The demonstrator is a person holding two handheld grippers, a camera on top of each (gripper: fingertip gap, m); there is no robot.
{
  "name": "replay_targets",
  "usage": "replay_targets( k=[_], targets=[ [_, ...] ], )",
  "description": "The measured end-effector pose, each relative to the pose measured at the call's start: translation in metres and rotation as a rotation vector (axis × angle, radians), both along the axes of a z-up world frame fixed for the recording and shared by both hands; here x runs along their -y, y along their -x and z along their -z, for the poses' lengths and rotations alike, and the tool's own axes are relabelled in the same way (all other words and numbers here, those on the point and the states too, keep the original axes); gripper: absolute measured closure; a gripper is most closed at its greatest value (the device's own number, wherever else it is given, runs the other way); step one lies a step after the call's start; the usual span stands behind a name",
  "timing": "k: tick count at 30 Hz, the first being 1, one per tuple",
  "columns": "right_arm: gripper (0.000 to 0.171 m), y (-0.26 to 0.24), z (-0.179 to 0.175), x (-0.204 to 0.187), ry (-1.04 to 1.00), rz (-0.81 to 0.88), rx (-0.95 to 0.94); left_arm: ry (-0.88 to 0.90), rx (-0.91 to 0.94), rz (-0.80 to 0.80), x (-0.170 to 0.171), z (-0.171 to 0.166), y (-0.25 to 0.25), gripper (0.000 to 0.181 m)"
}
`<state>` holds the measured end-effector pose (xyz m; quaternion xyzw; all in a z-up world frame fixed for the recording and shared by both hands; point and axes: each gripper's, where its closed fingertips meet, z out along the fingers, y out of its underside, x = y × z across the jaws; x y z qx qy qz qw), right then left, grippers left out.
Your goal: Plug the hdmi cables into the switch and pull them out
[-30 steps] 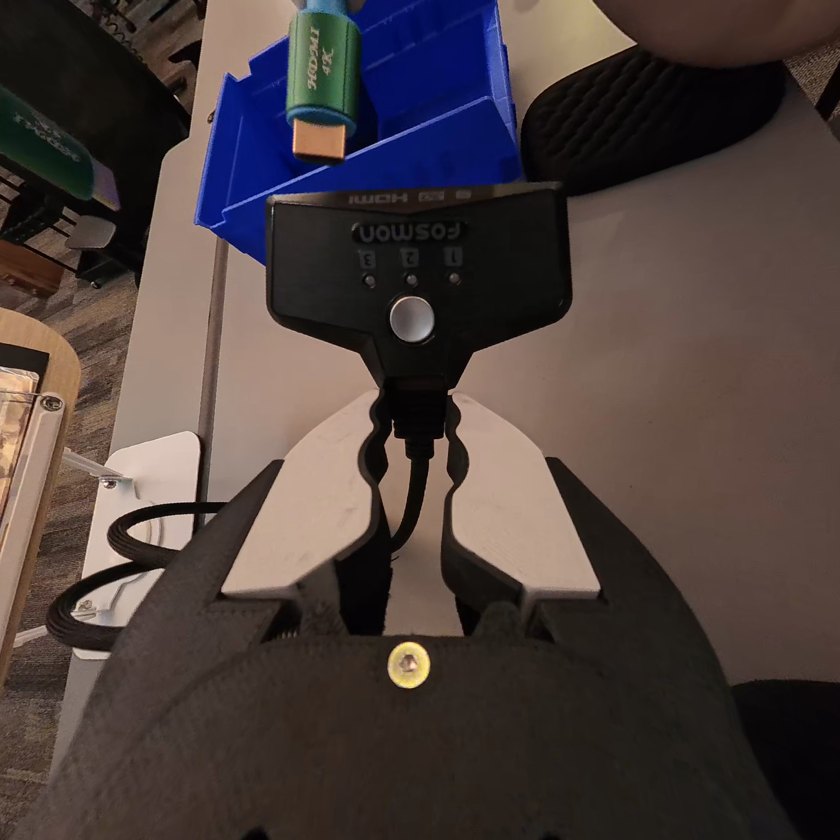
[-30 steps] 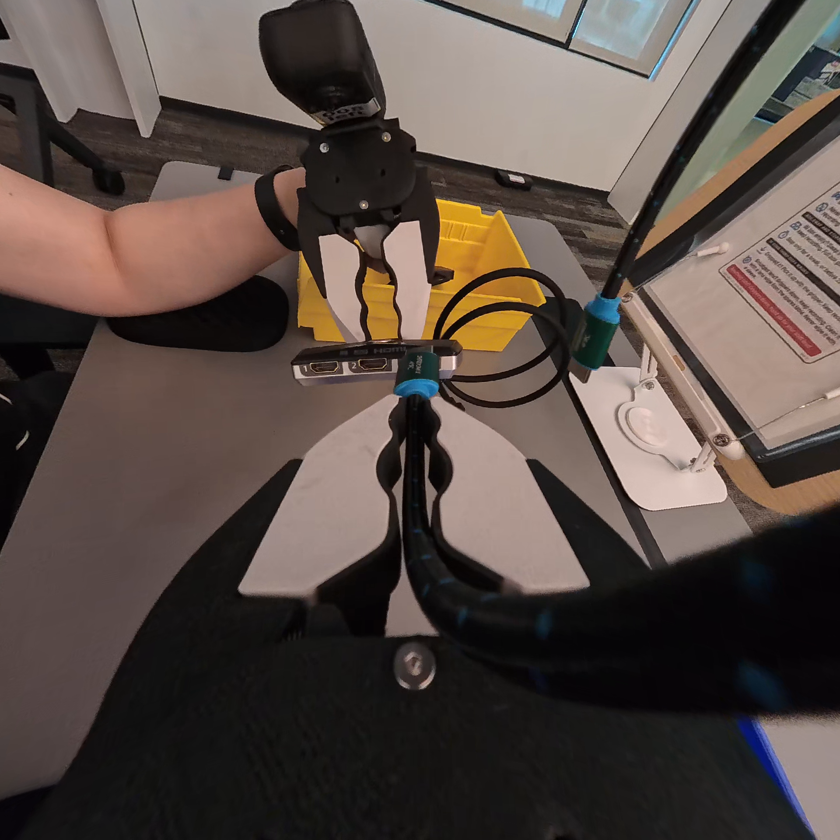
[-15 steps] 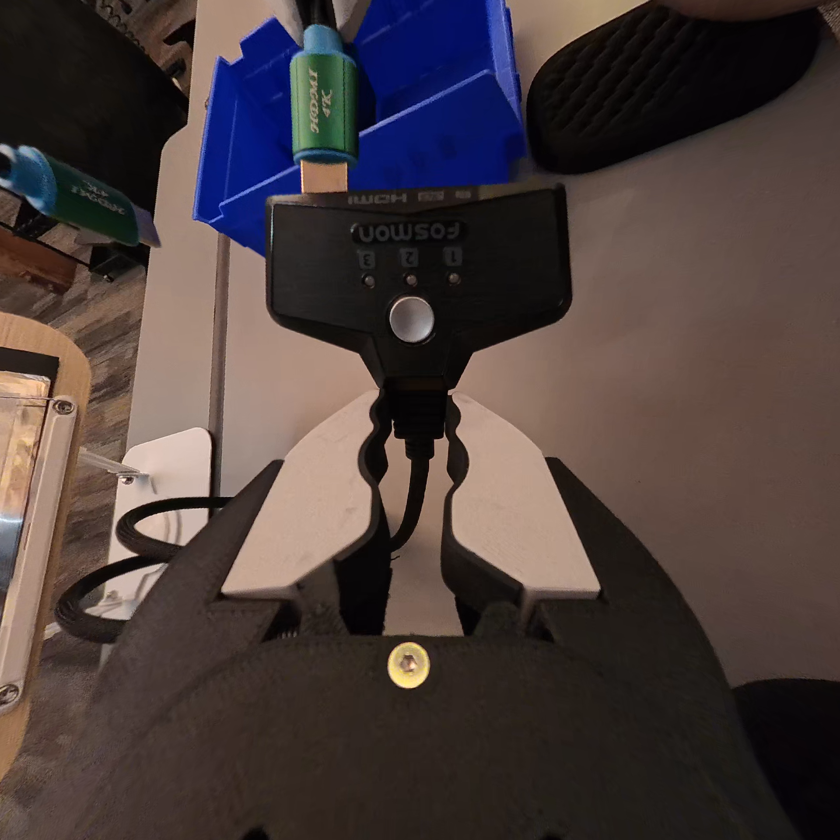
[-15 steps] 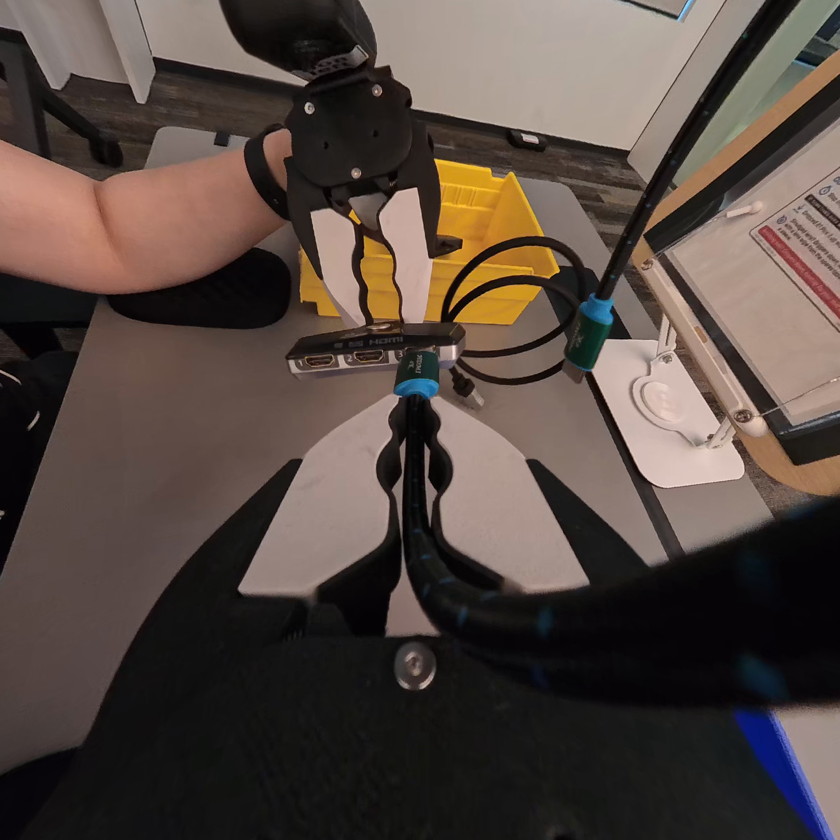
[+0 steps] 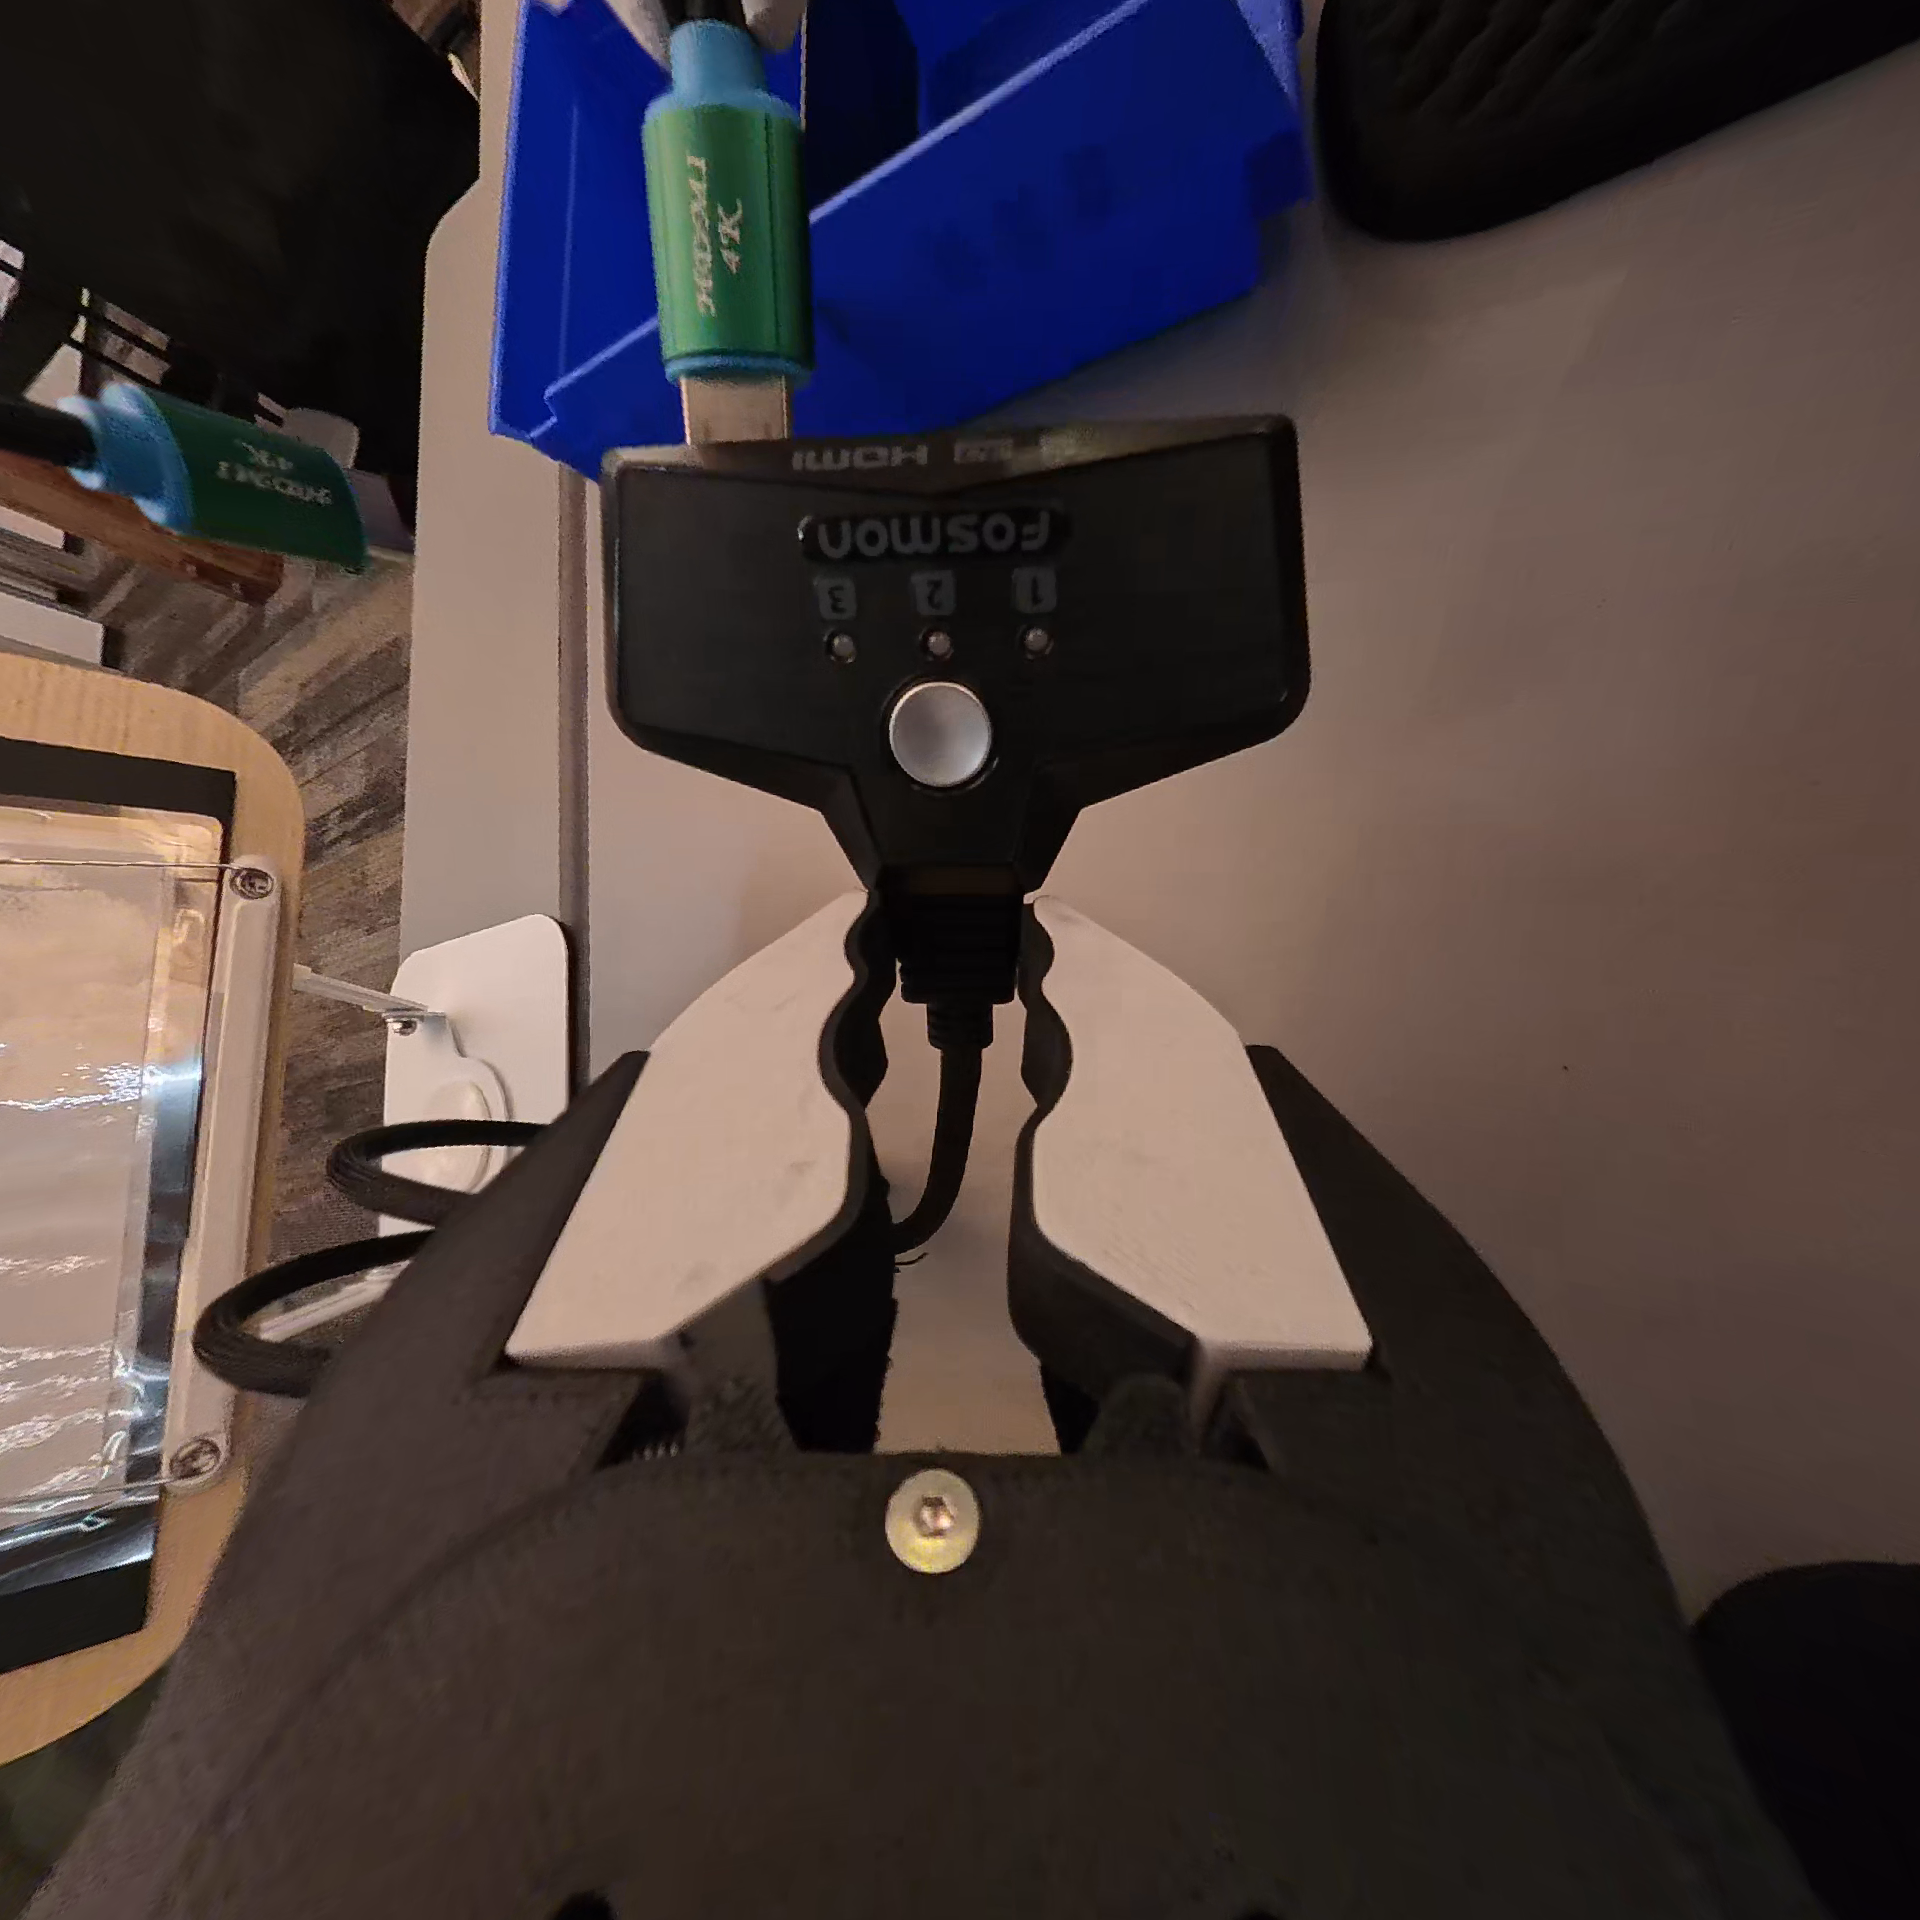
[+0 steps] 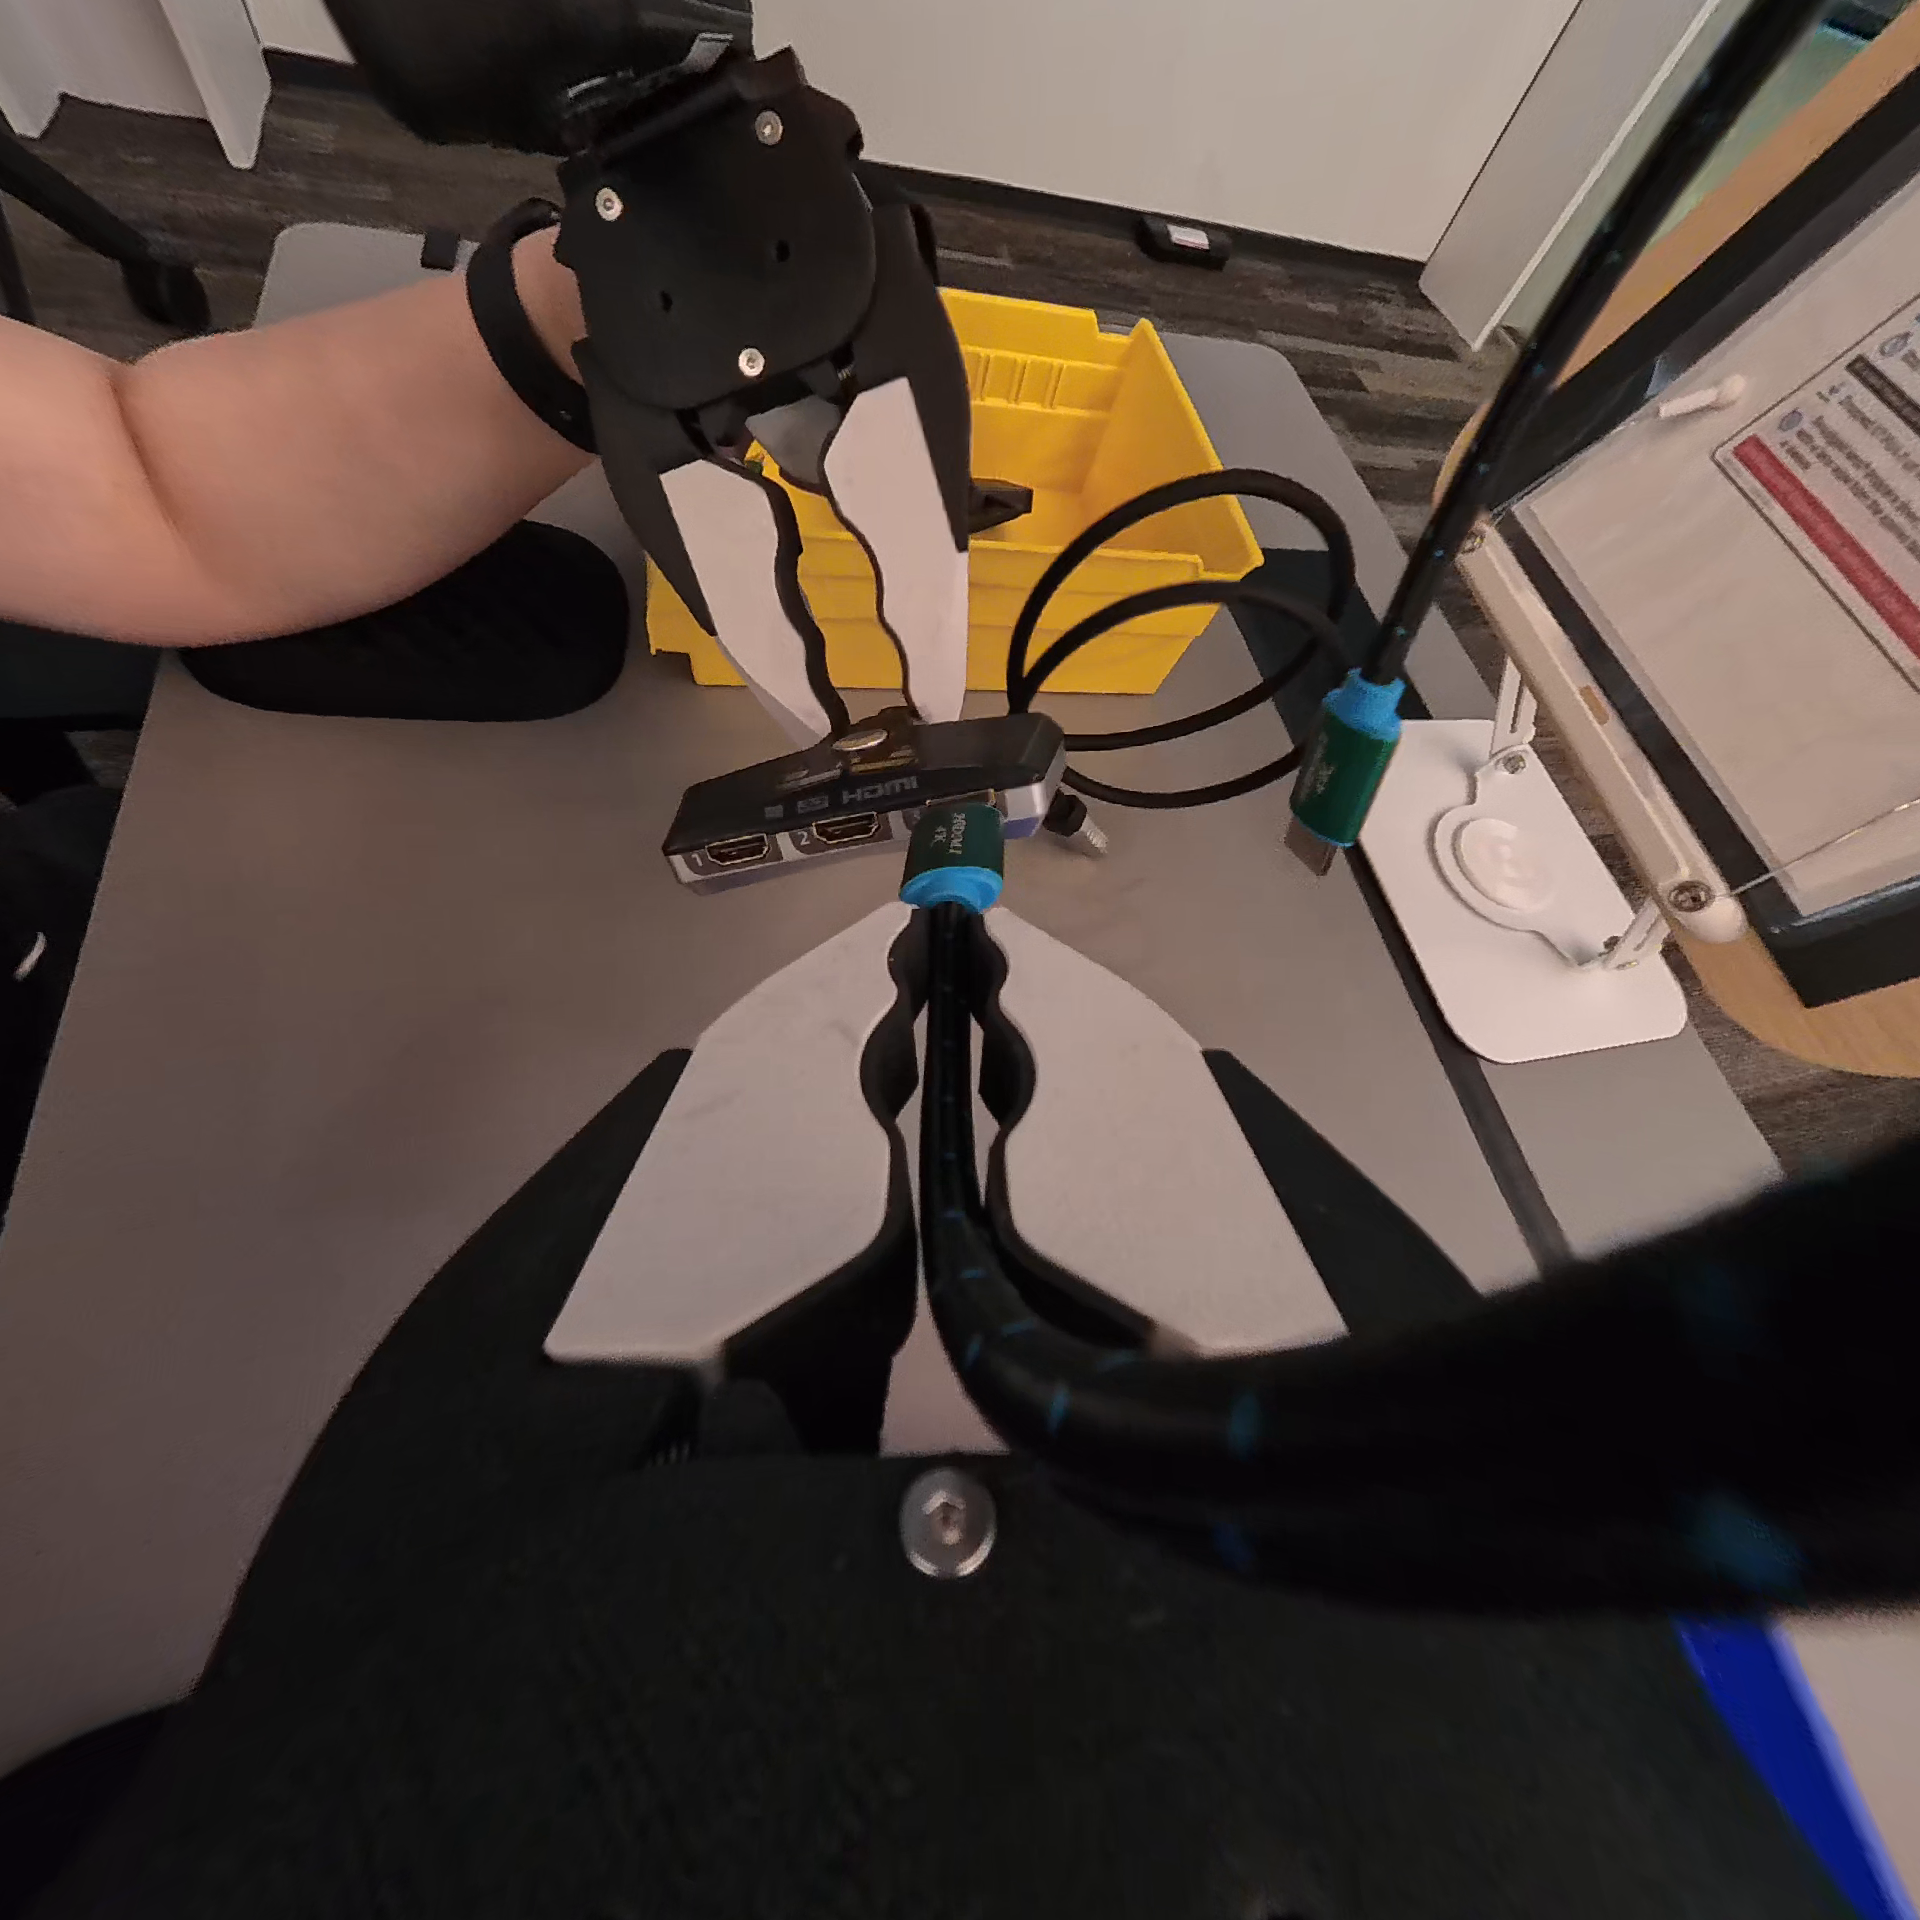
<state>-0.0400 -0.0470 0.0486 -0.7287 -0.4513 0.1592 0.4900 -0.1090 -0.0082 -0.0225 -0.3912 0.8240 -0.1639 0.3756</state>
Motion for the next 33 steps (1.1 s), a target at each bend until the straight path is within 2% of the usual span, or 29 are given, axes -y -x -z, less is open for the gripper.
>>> replay_targets(
  k=[9,19,33],
  targets=[
    [0.164,0.000,0.001,0.000,0.017,0.031,0.027,-0.027,-0.023,-0.024,0.002,-0.001,0.001,0.160],
    [0.164,0.000,-0.006,0.012,0.004,-0.023,0.010,-0.041,-0.011,0.015,0.015,-0.007,0.000,0.160],
    [0.164,0.002,0.003,0.014,0.031,-0.044,0.041,-0.073,-0.068,0.017,0.019,0.000,0.000,0.160]
  ],
)
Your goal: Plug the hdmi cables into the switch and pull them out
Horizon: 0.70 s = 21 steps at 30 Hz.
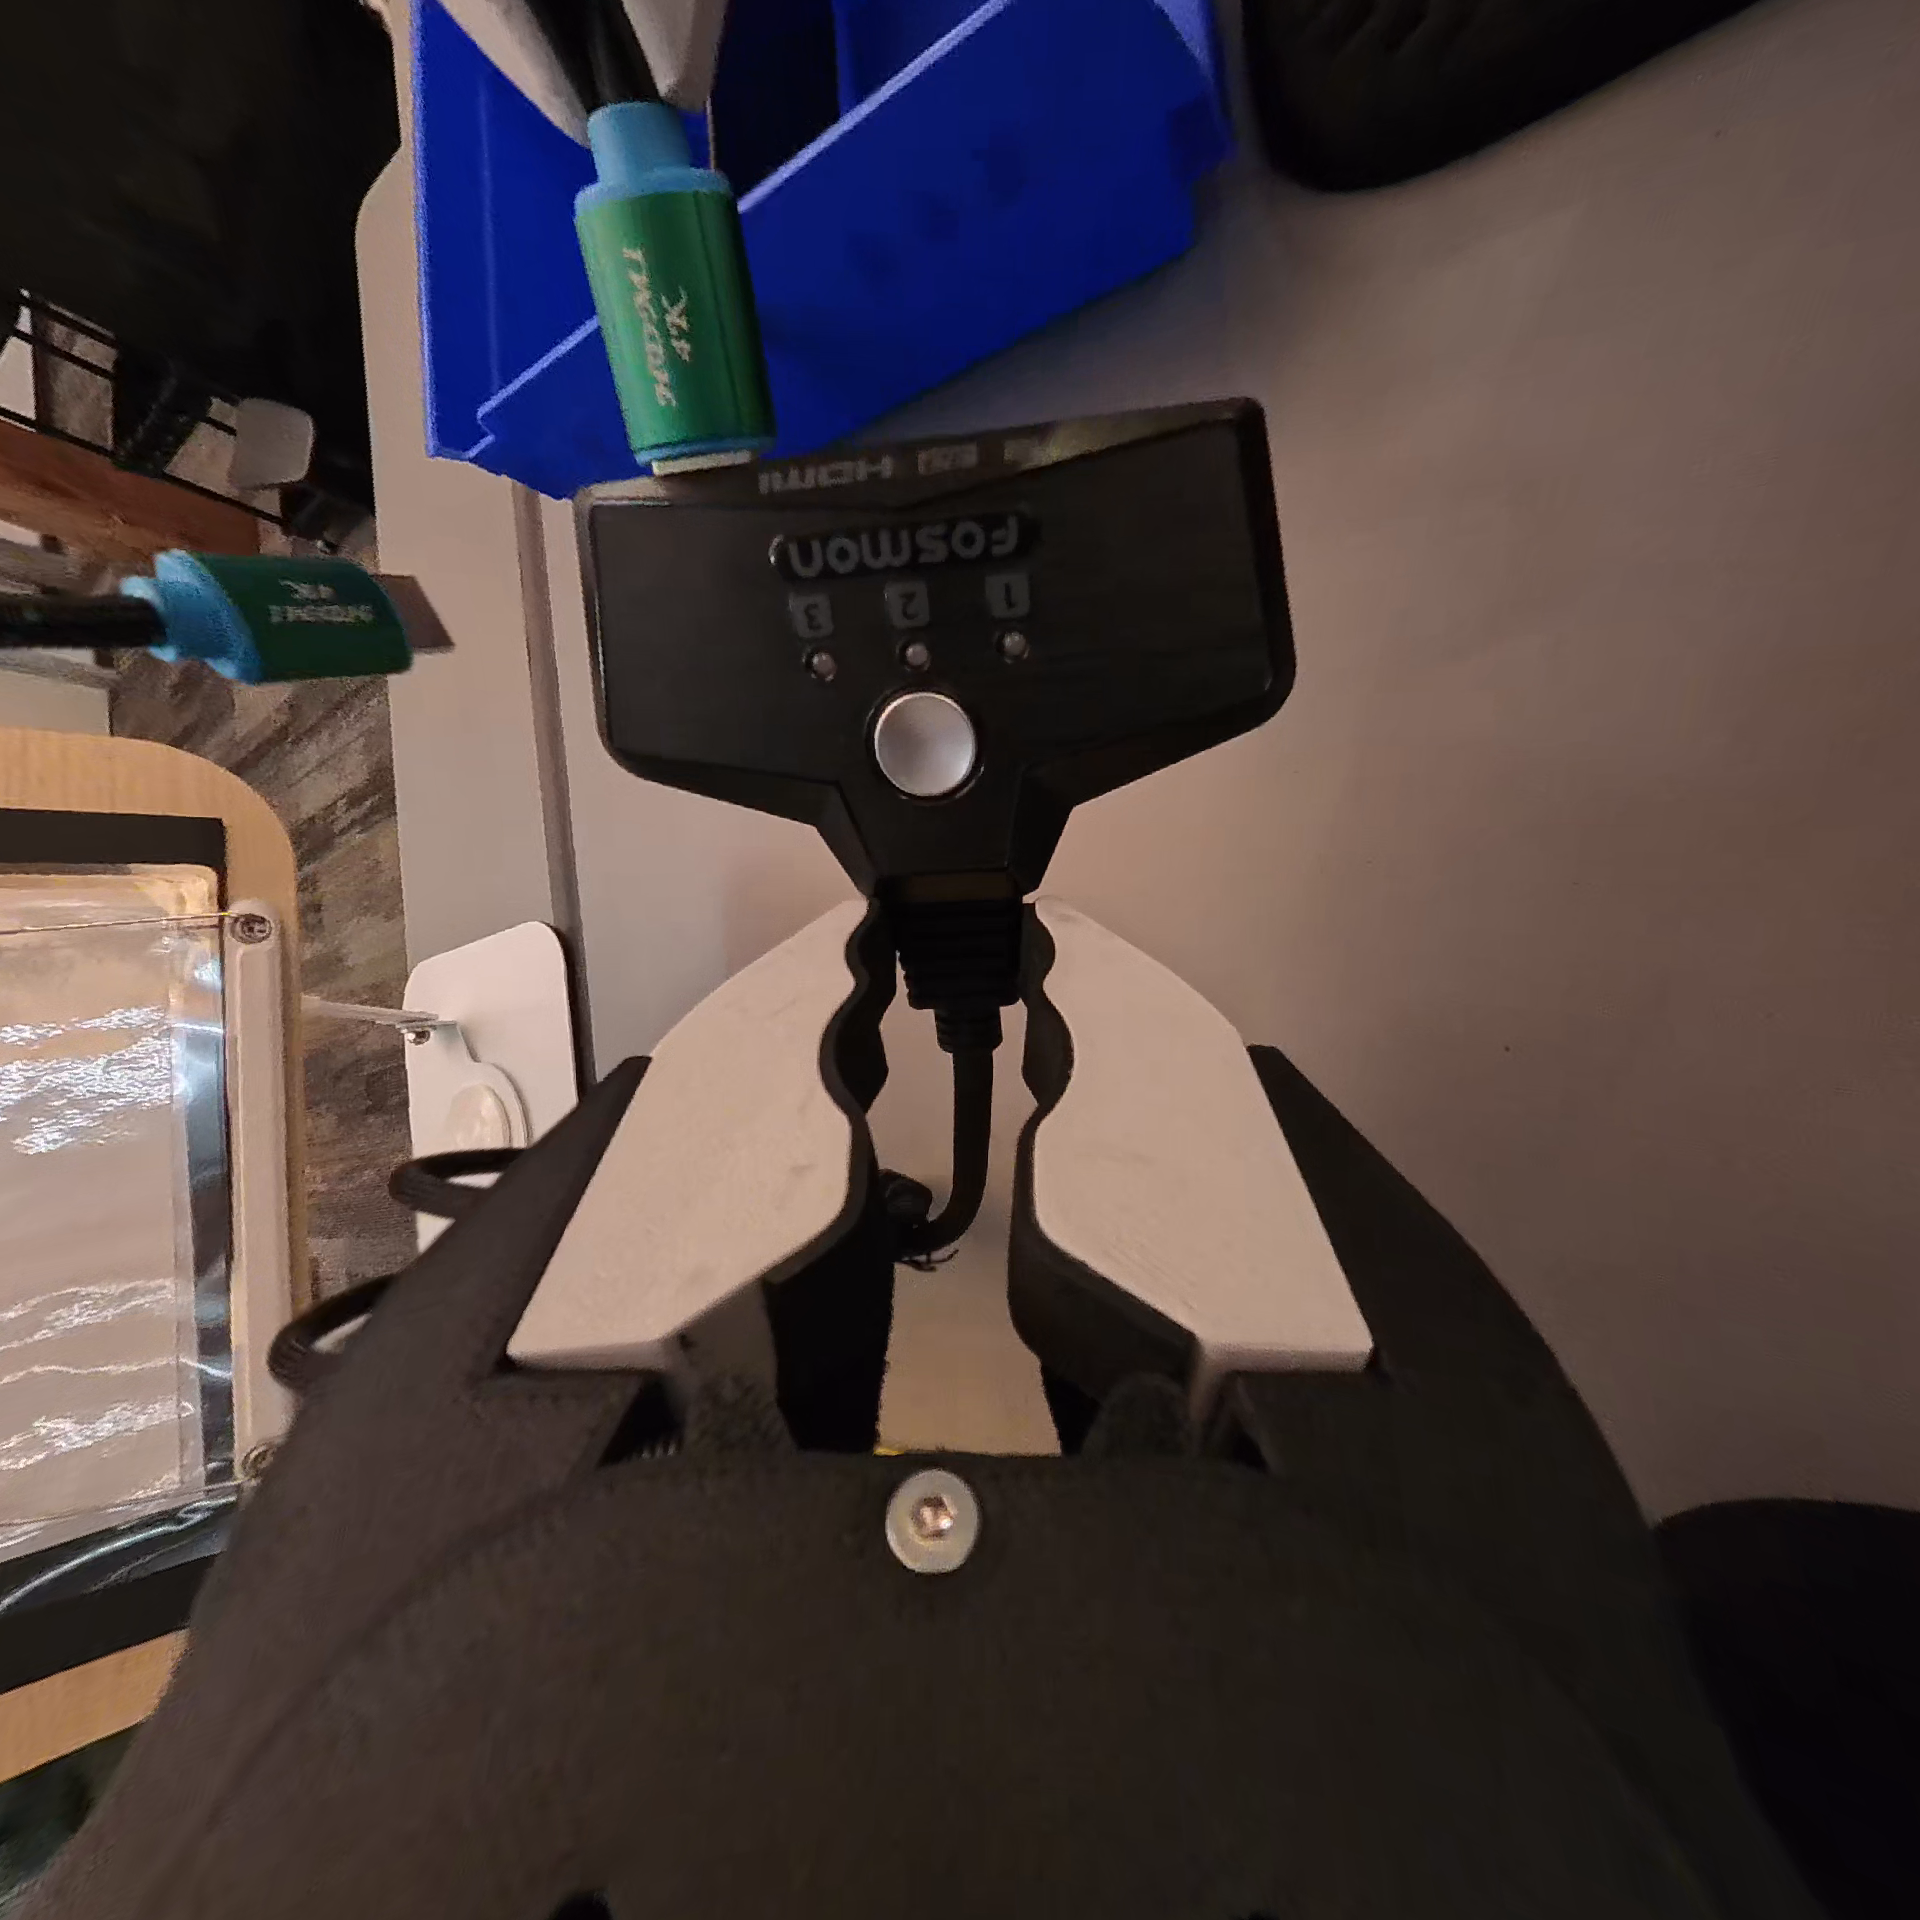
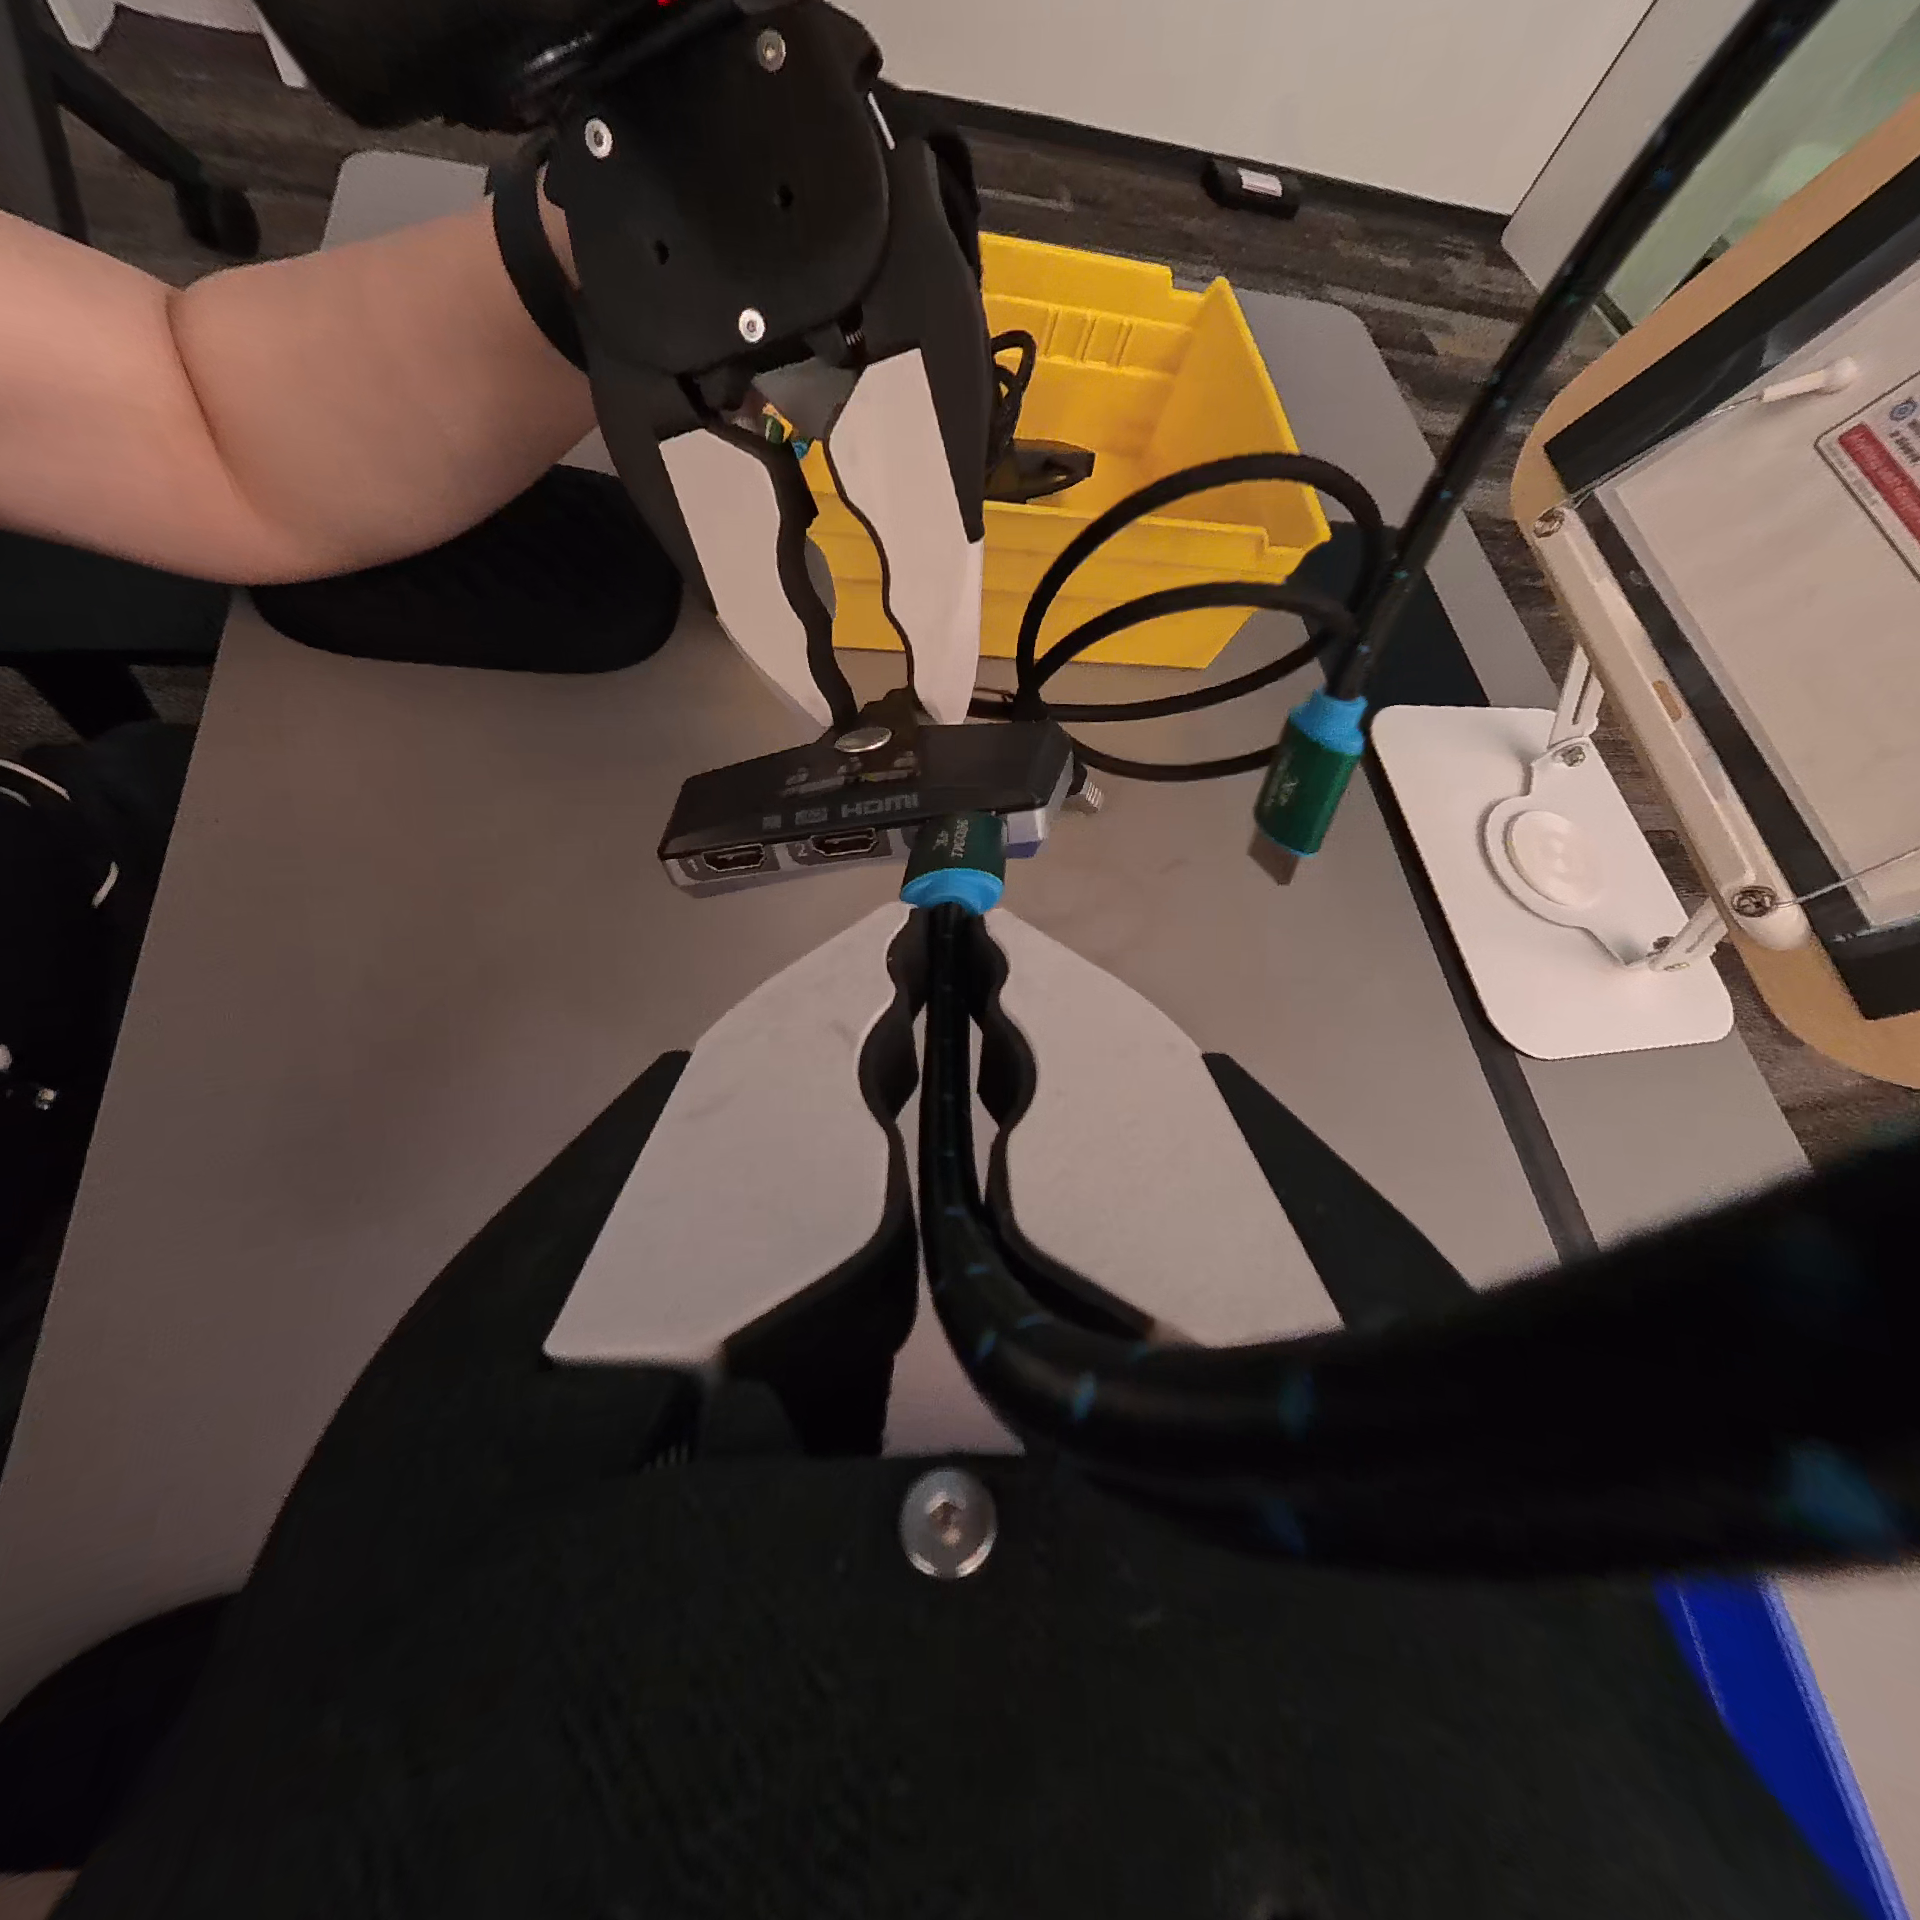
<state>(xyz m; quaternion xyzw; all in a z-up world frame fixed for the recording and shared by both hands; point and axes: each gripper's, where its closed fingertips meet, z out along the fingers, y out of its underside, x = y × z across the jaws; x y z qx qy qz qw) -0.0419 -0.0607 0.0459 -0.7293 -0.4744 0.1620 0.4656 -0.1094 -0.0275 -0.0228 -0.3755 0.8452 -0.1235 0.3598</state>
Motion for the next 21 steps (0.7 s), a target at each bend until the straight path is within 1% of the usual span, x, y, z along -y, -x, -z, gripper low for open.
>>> replay_targets(
  k=[7,11,15,21],
  targets=[
    [0.165,0.0010,-0.0036,-0.0050,-0.029,0.022,-0.010,-0.008,0.006,-0.040,-0.0057,-0.0033,0.0008,0.160],
    [0.165,-0.0003,-0.0078,-0.0034,-0.080,-0.001,0.000,-0.038,0.034,-0.046,-0.0068,-0.0094,-0.0002,0.159],
    [0.164,-0.0012,-0.0053,-0.0039,-0.071,-0.017,-0.021,-0.047,0.022,-0.051,-0.0062,-0.0091,0.0010,0.160],
    [0.164,-0.0017,-0.0035,-0.0087,-0.048,-0.025,-0.077,0.023,0.010,-0.054,-0.0051,-0.0079,0.0029,0.160]
  ],
)
